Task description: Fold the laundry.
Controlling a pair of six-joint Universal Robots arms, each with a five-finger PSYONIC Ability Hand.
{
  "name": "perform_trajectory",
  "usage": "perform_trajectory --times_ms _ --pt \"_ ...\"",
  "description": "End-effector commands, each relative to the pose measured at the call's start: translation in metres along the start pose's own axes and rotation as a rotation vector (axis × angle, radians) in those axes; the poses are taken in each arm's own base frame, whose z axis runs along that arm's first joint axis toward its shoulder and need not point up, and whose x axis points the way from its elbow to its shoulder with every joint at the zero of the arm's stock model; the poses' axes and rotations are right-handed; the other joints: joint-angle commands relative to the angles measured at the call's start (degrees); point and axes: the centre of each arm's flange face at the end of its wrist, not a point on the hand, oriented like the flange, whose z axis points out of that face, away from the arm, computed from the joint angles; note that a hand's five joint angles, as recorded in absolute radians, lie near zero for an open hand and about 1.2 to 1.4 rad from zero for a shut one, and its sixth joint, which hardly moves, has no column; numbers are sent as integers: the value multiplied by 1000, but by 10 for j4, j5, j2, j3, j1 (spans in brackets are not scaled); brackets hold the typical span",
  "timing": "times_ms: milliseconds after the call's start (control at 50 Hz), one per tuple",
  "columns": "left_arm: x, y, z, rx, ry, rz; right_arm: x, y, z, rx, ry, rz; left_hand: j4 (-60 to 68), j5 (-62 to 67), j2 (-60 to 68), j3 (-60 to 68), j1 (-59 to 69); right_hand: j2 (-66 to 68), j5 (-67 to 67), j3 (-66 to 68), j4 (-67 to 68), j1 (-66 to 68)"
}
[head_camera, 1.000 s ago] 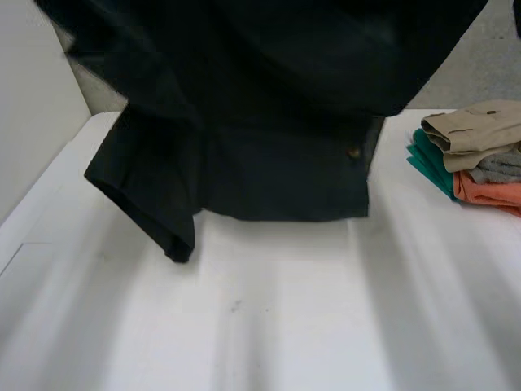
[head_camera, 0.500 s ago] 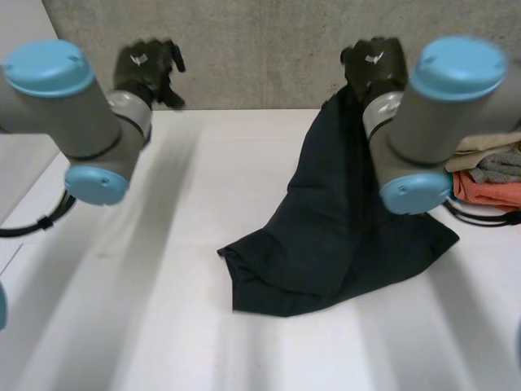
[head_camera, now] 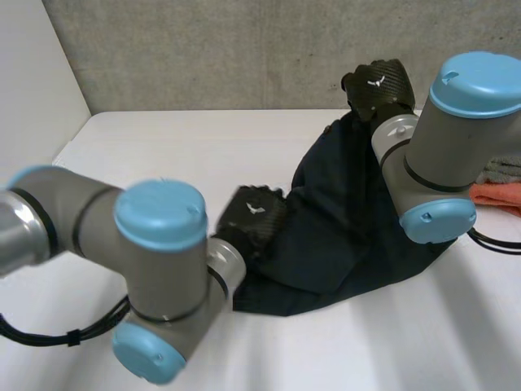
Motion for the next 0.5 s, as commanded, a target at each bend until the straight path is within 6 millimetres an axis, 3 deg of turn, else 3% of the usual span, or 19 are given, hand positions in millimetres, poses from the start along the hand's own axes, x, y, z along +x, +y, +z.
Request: perform_trajectory --times_ms 20,100,180,260,300,340,420,440,500 --pt "24 5 0 37 58 59 7 19 1 -63 9 -16 58 55 60 59 59 125 116 115 112 158" --pt "32 14 5 29 75 76 10 26 1 -81 11 -13 85 82 87 86 86 125 116 115 112 158" --pt "36 23 20 37 75 105 10 29 0 -92 13 -12 189 186 191 190 190 125 116 115 112 158" --pt "36 29 36 43 57 149 10 32 -2 -105 8 -12 555 552 557 556 556 125 116 115 112 158" --pt "28 25 44 57 18 162 9 34 -2 -111 7 -11 566 563 568 567 567 125 116 115 112 158" --pt "16 15 47 79 -30 161 9 35 -2 -117 2 -13 566 563 568 567 567 125 116 115 112 158" --pt "-43 -31 53 224 -232 90 11 41 -4 -146 -15 -17 566 563 568 567 567 125 116 115 112 158" --pt "-71 -52 57 324 -309 53 13 43 -2 -145 -25 -18 566 563 568 567 567 125 116 115 112 158" --pt "-112 -75 71 471 -386 29 12 47 3 -131 -49 -22 566 563 568 567 567 125 116 115 112 158"
